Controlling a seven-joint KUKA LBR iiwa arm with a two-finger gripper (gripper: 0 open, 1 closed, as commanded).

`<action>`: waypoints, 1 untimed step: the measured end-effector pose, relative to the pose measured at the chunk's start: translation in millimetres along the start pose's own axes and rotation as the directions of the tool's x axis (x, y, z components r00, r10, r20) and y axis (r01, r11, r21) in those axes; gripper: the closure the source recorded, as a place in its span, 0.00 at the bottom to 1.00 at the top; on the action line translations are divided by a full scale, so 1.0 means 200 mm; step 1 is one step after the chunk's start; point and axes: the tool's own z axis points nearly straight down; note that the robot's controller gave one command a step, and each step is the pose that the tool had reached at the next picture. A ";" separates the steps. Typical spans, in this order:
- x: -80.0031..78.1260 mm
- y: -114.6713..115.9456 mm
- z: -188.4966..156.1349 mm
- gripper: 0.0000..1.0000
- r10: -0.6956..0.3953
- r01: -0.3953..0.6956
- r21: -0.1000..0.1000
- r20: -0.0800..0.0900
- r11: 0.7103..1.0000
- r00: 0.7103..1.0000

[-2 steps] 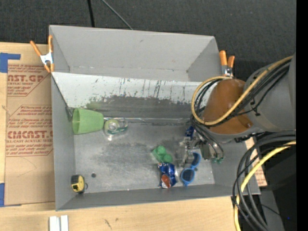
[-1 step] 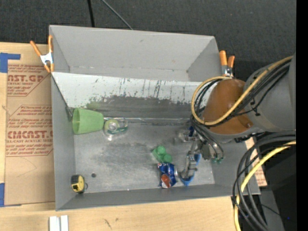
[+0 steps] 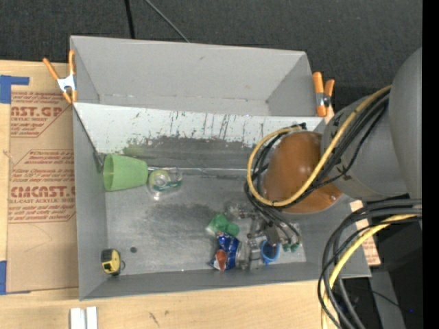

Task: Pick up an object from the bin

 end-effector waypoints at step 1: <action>0.01 -0.01 0.01 1.00 0.003 -0.003 0.000 -0.007 1.000 1.000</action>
Offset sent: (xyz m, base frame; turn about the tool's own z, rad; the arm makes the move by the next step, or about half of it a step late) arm 0.0000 0.0000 0.0000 0.0000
